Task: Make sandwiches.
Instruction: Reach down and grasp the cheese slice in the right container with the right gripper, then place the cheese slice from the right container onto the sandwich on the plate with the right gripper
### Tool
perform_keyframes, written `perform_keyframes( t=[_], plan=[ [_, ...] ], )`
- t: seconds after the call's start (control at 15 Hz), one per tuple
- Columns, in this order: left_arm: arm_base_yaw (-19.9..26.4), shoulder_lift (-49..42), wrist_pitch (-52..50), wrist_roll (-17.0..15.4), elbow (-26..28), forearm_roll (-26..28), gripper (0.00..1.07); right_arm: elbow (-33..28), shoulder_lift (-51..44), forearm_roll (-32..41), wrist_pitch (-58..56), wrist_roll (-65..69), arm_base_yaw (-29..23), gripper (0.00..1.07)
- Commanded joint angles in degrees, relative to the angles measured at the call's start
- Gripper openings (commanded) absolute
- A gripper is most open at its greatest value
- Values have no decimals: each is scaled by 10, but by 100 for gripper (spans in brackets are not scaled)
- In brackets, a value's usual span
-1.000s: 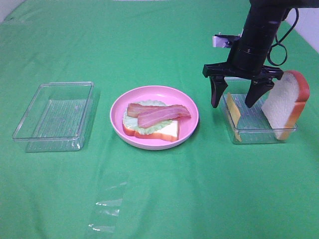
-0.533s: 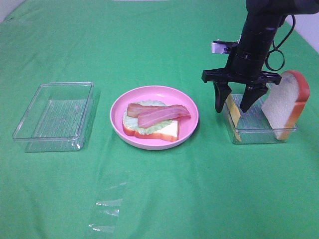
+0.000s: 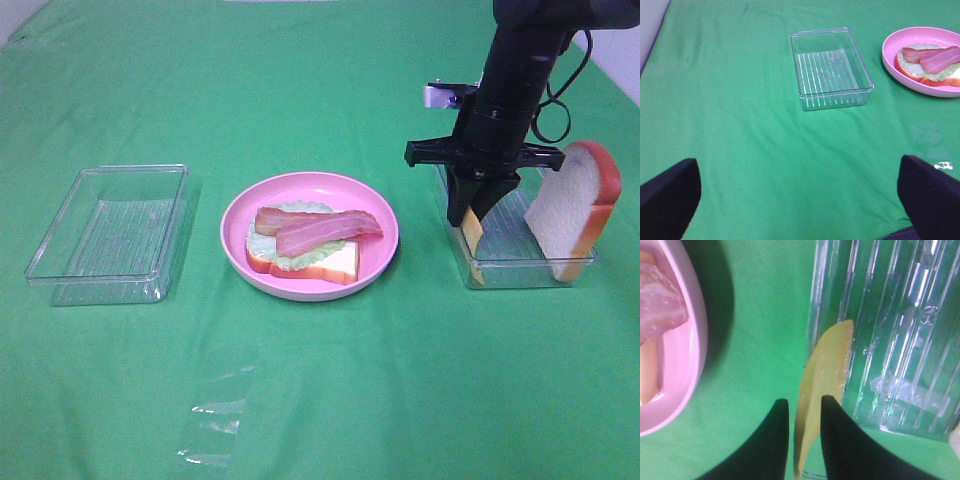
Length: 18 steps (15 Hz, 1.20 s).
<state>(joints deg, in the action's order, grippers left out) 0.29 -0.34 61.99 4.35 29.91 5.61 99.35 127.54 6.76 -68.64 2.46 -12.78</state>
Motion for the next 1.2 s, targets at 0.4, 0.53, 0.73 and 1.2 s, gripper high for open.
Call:
perform_keyframes(
  t=[0.4,0.53,0.73,1.2],
  plan=[
    [-2,-9,-2,-1,-1,5,100,1,-1,-17,-20,6,2,0],
    [-2,-9,-2,-1,-1,5,100,4,-3,-17,-25,6,2,0],
    [-2,-9,-2,-1,-1,5,100,23,-17,-1,-42,5,2,0],
    [-2,-9,-2,-1,-1,5,100,-36,-154,209,68,-113,2,0]
  ],
)
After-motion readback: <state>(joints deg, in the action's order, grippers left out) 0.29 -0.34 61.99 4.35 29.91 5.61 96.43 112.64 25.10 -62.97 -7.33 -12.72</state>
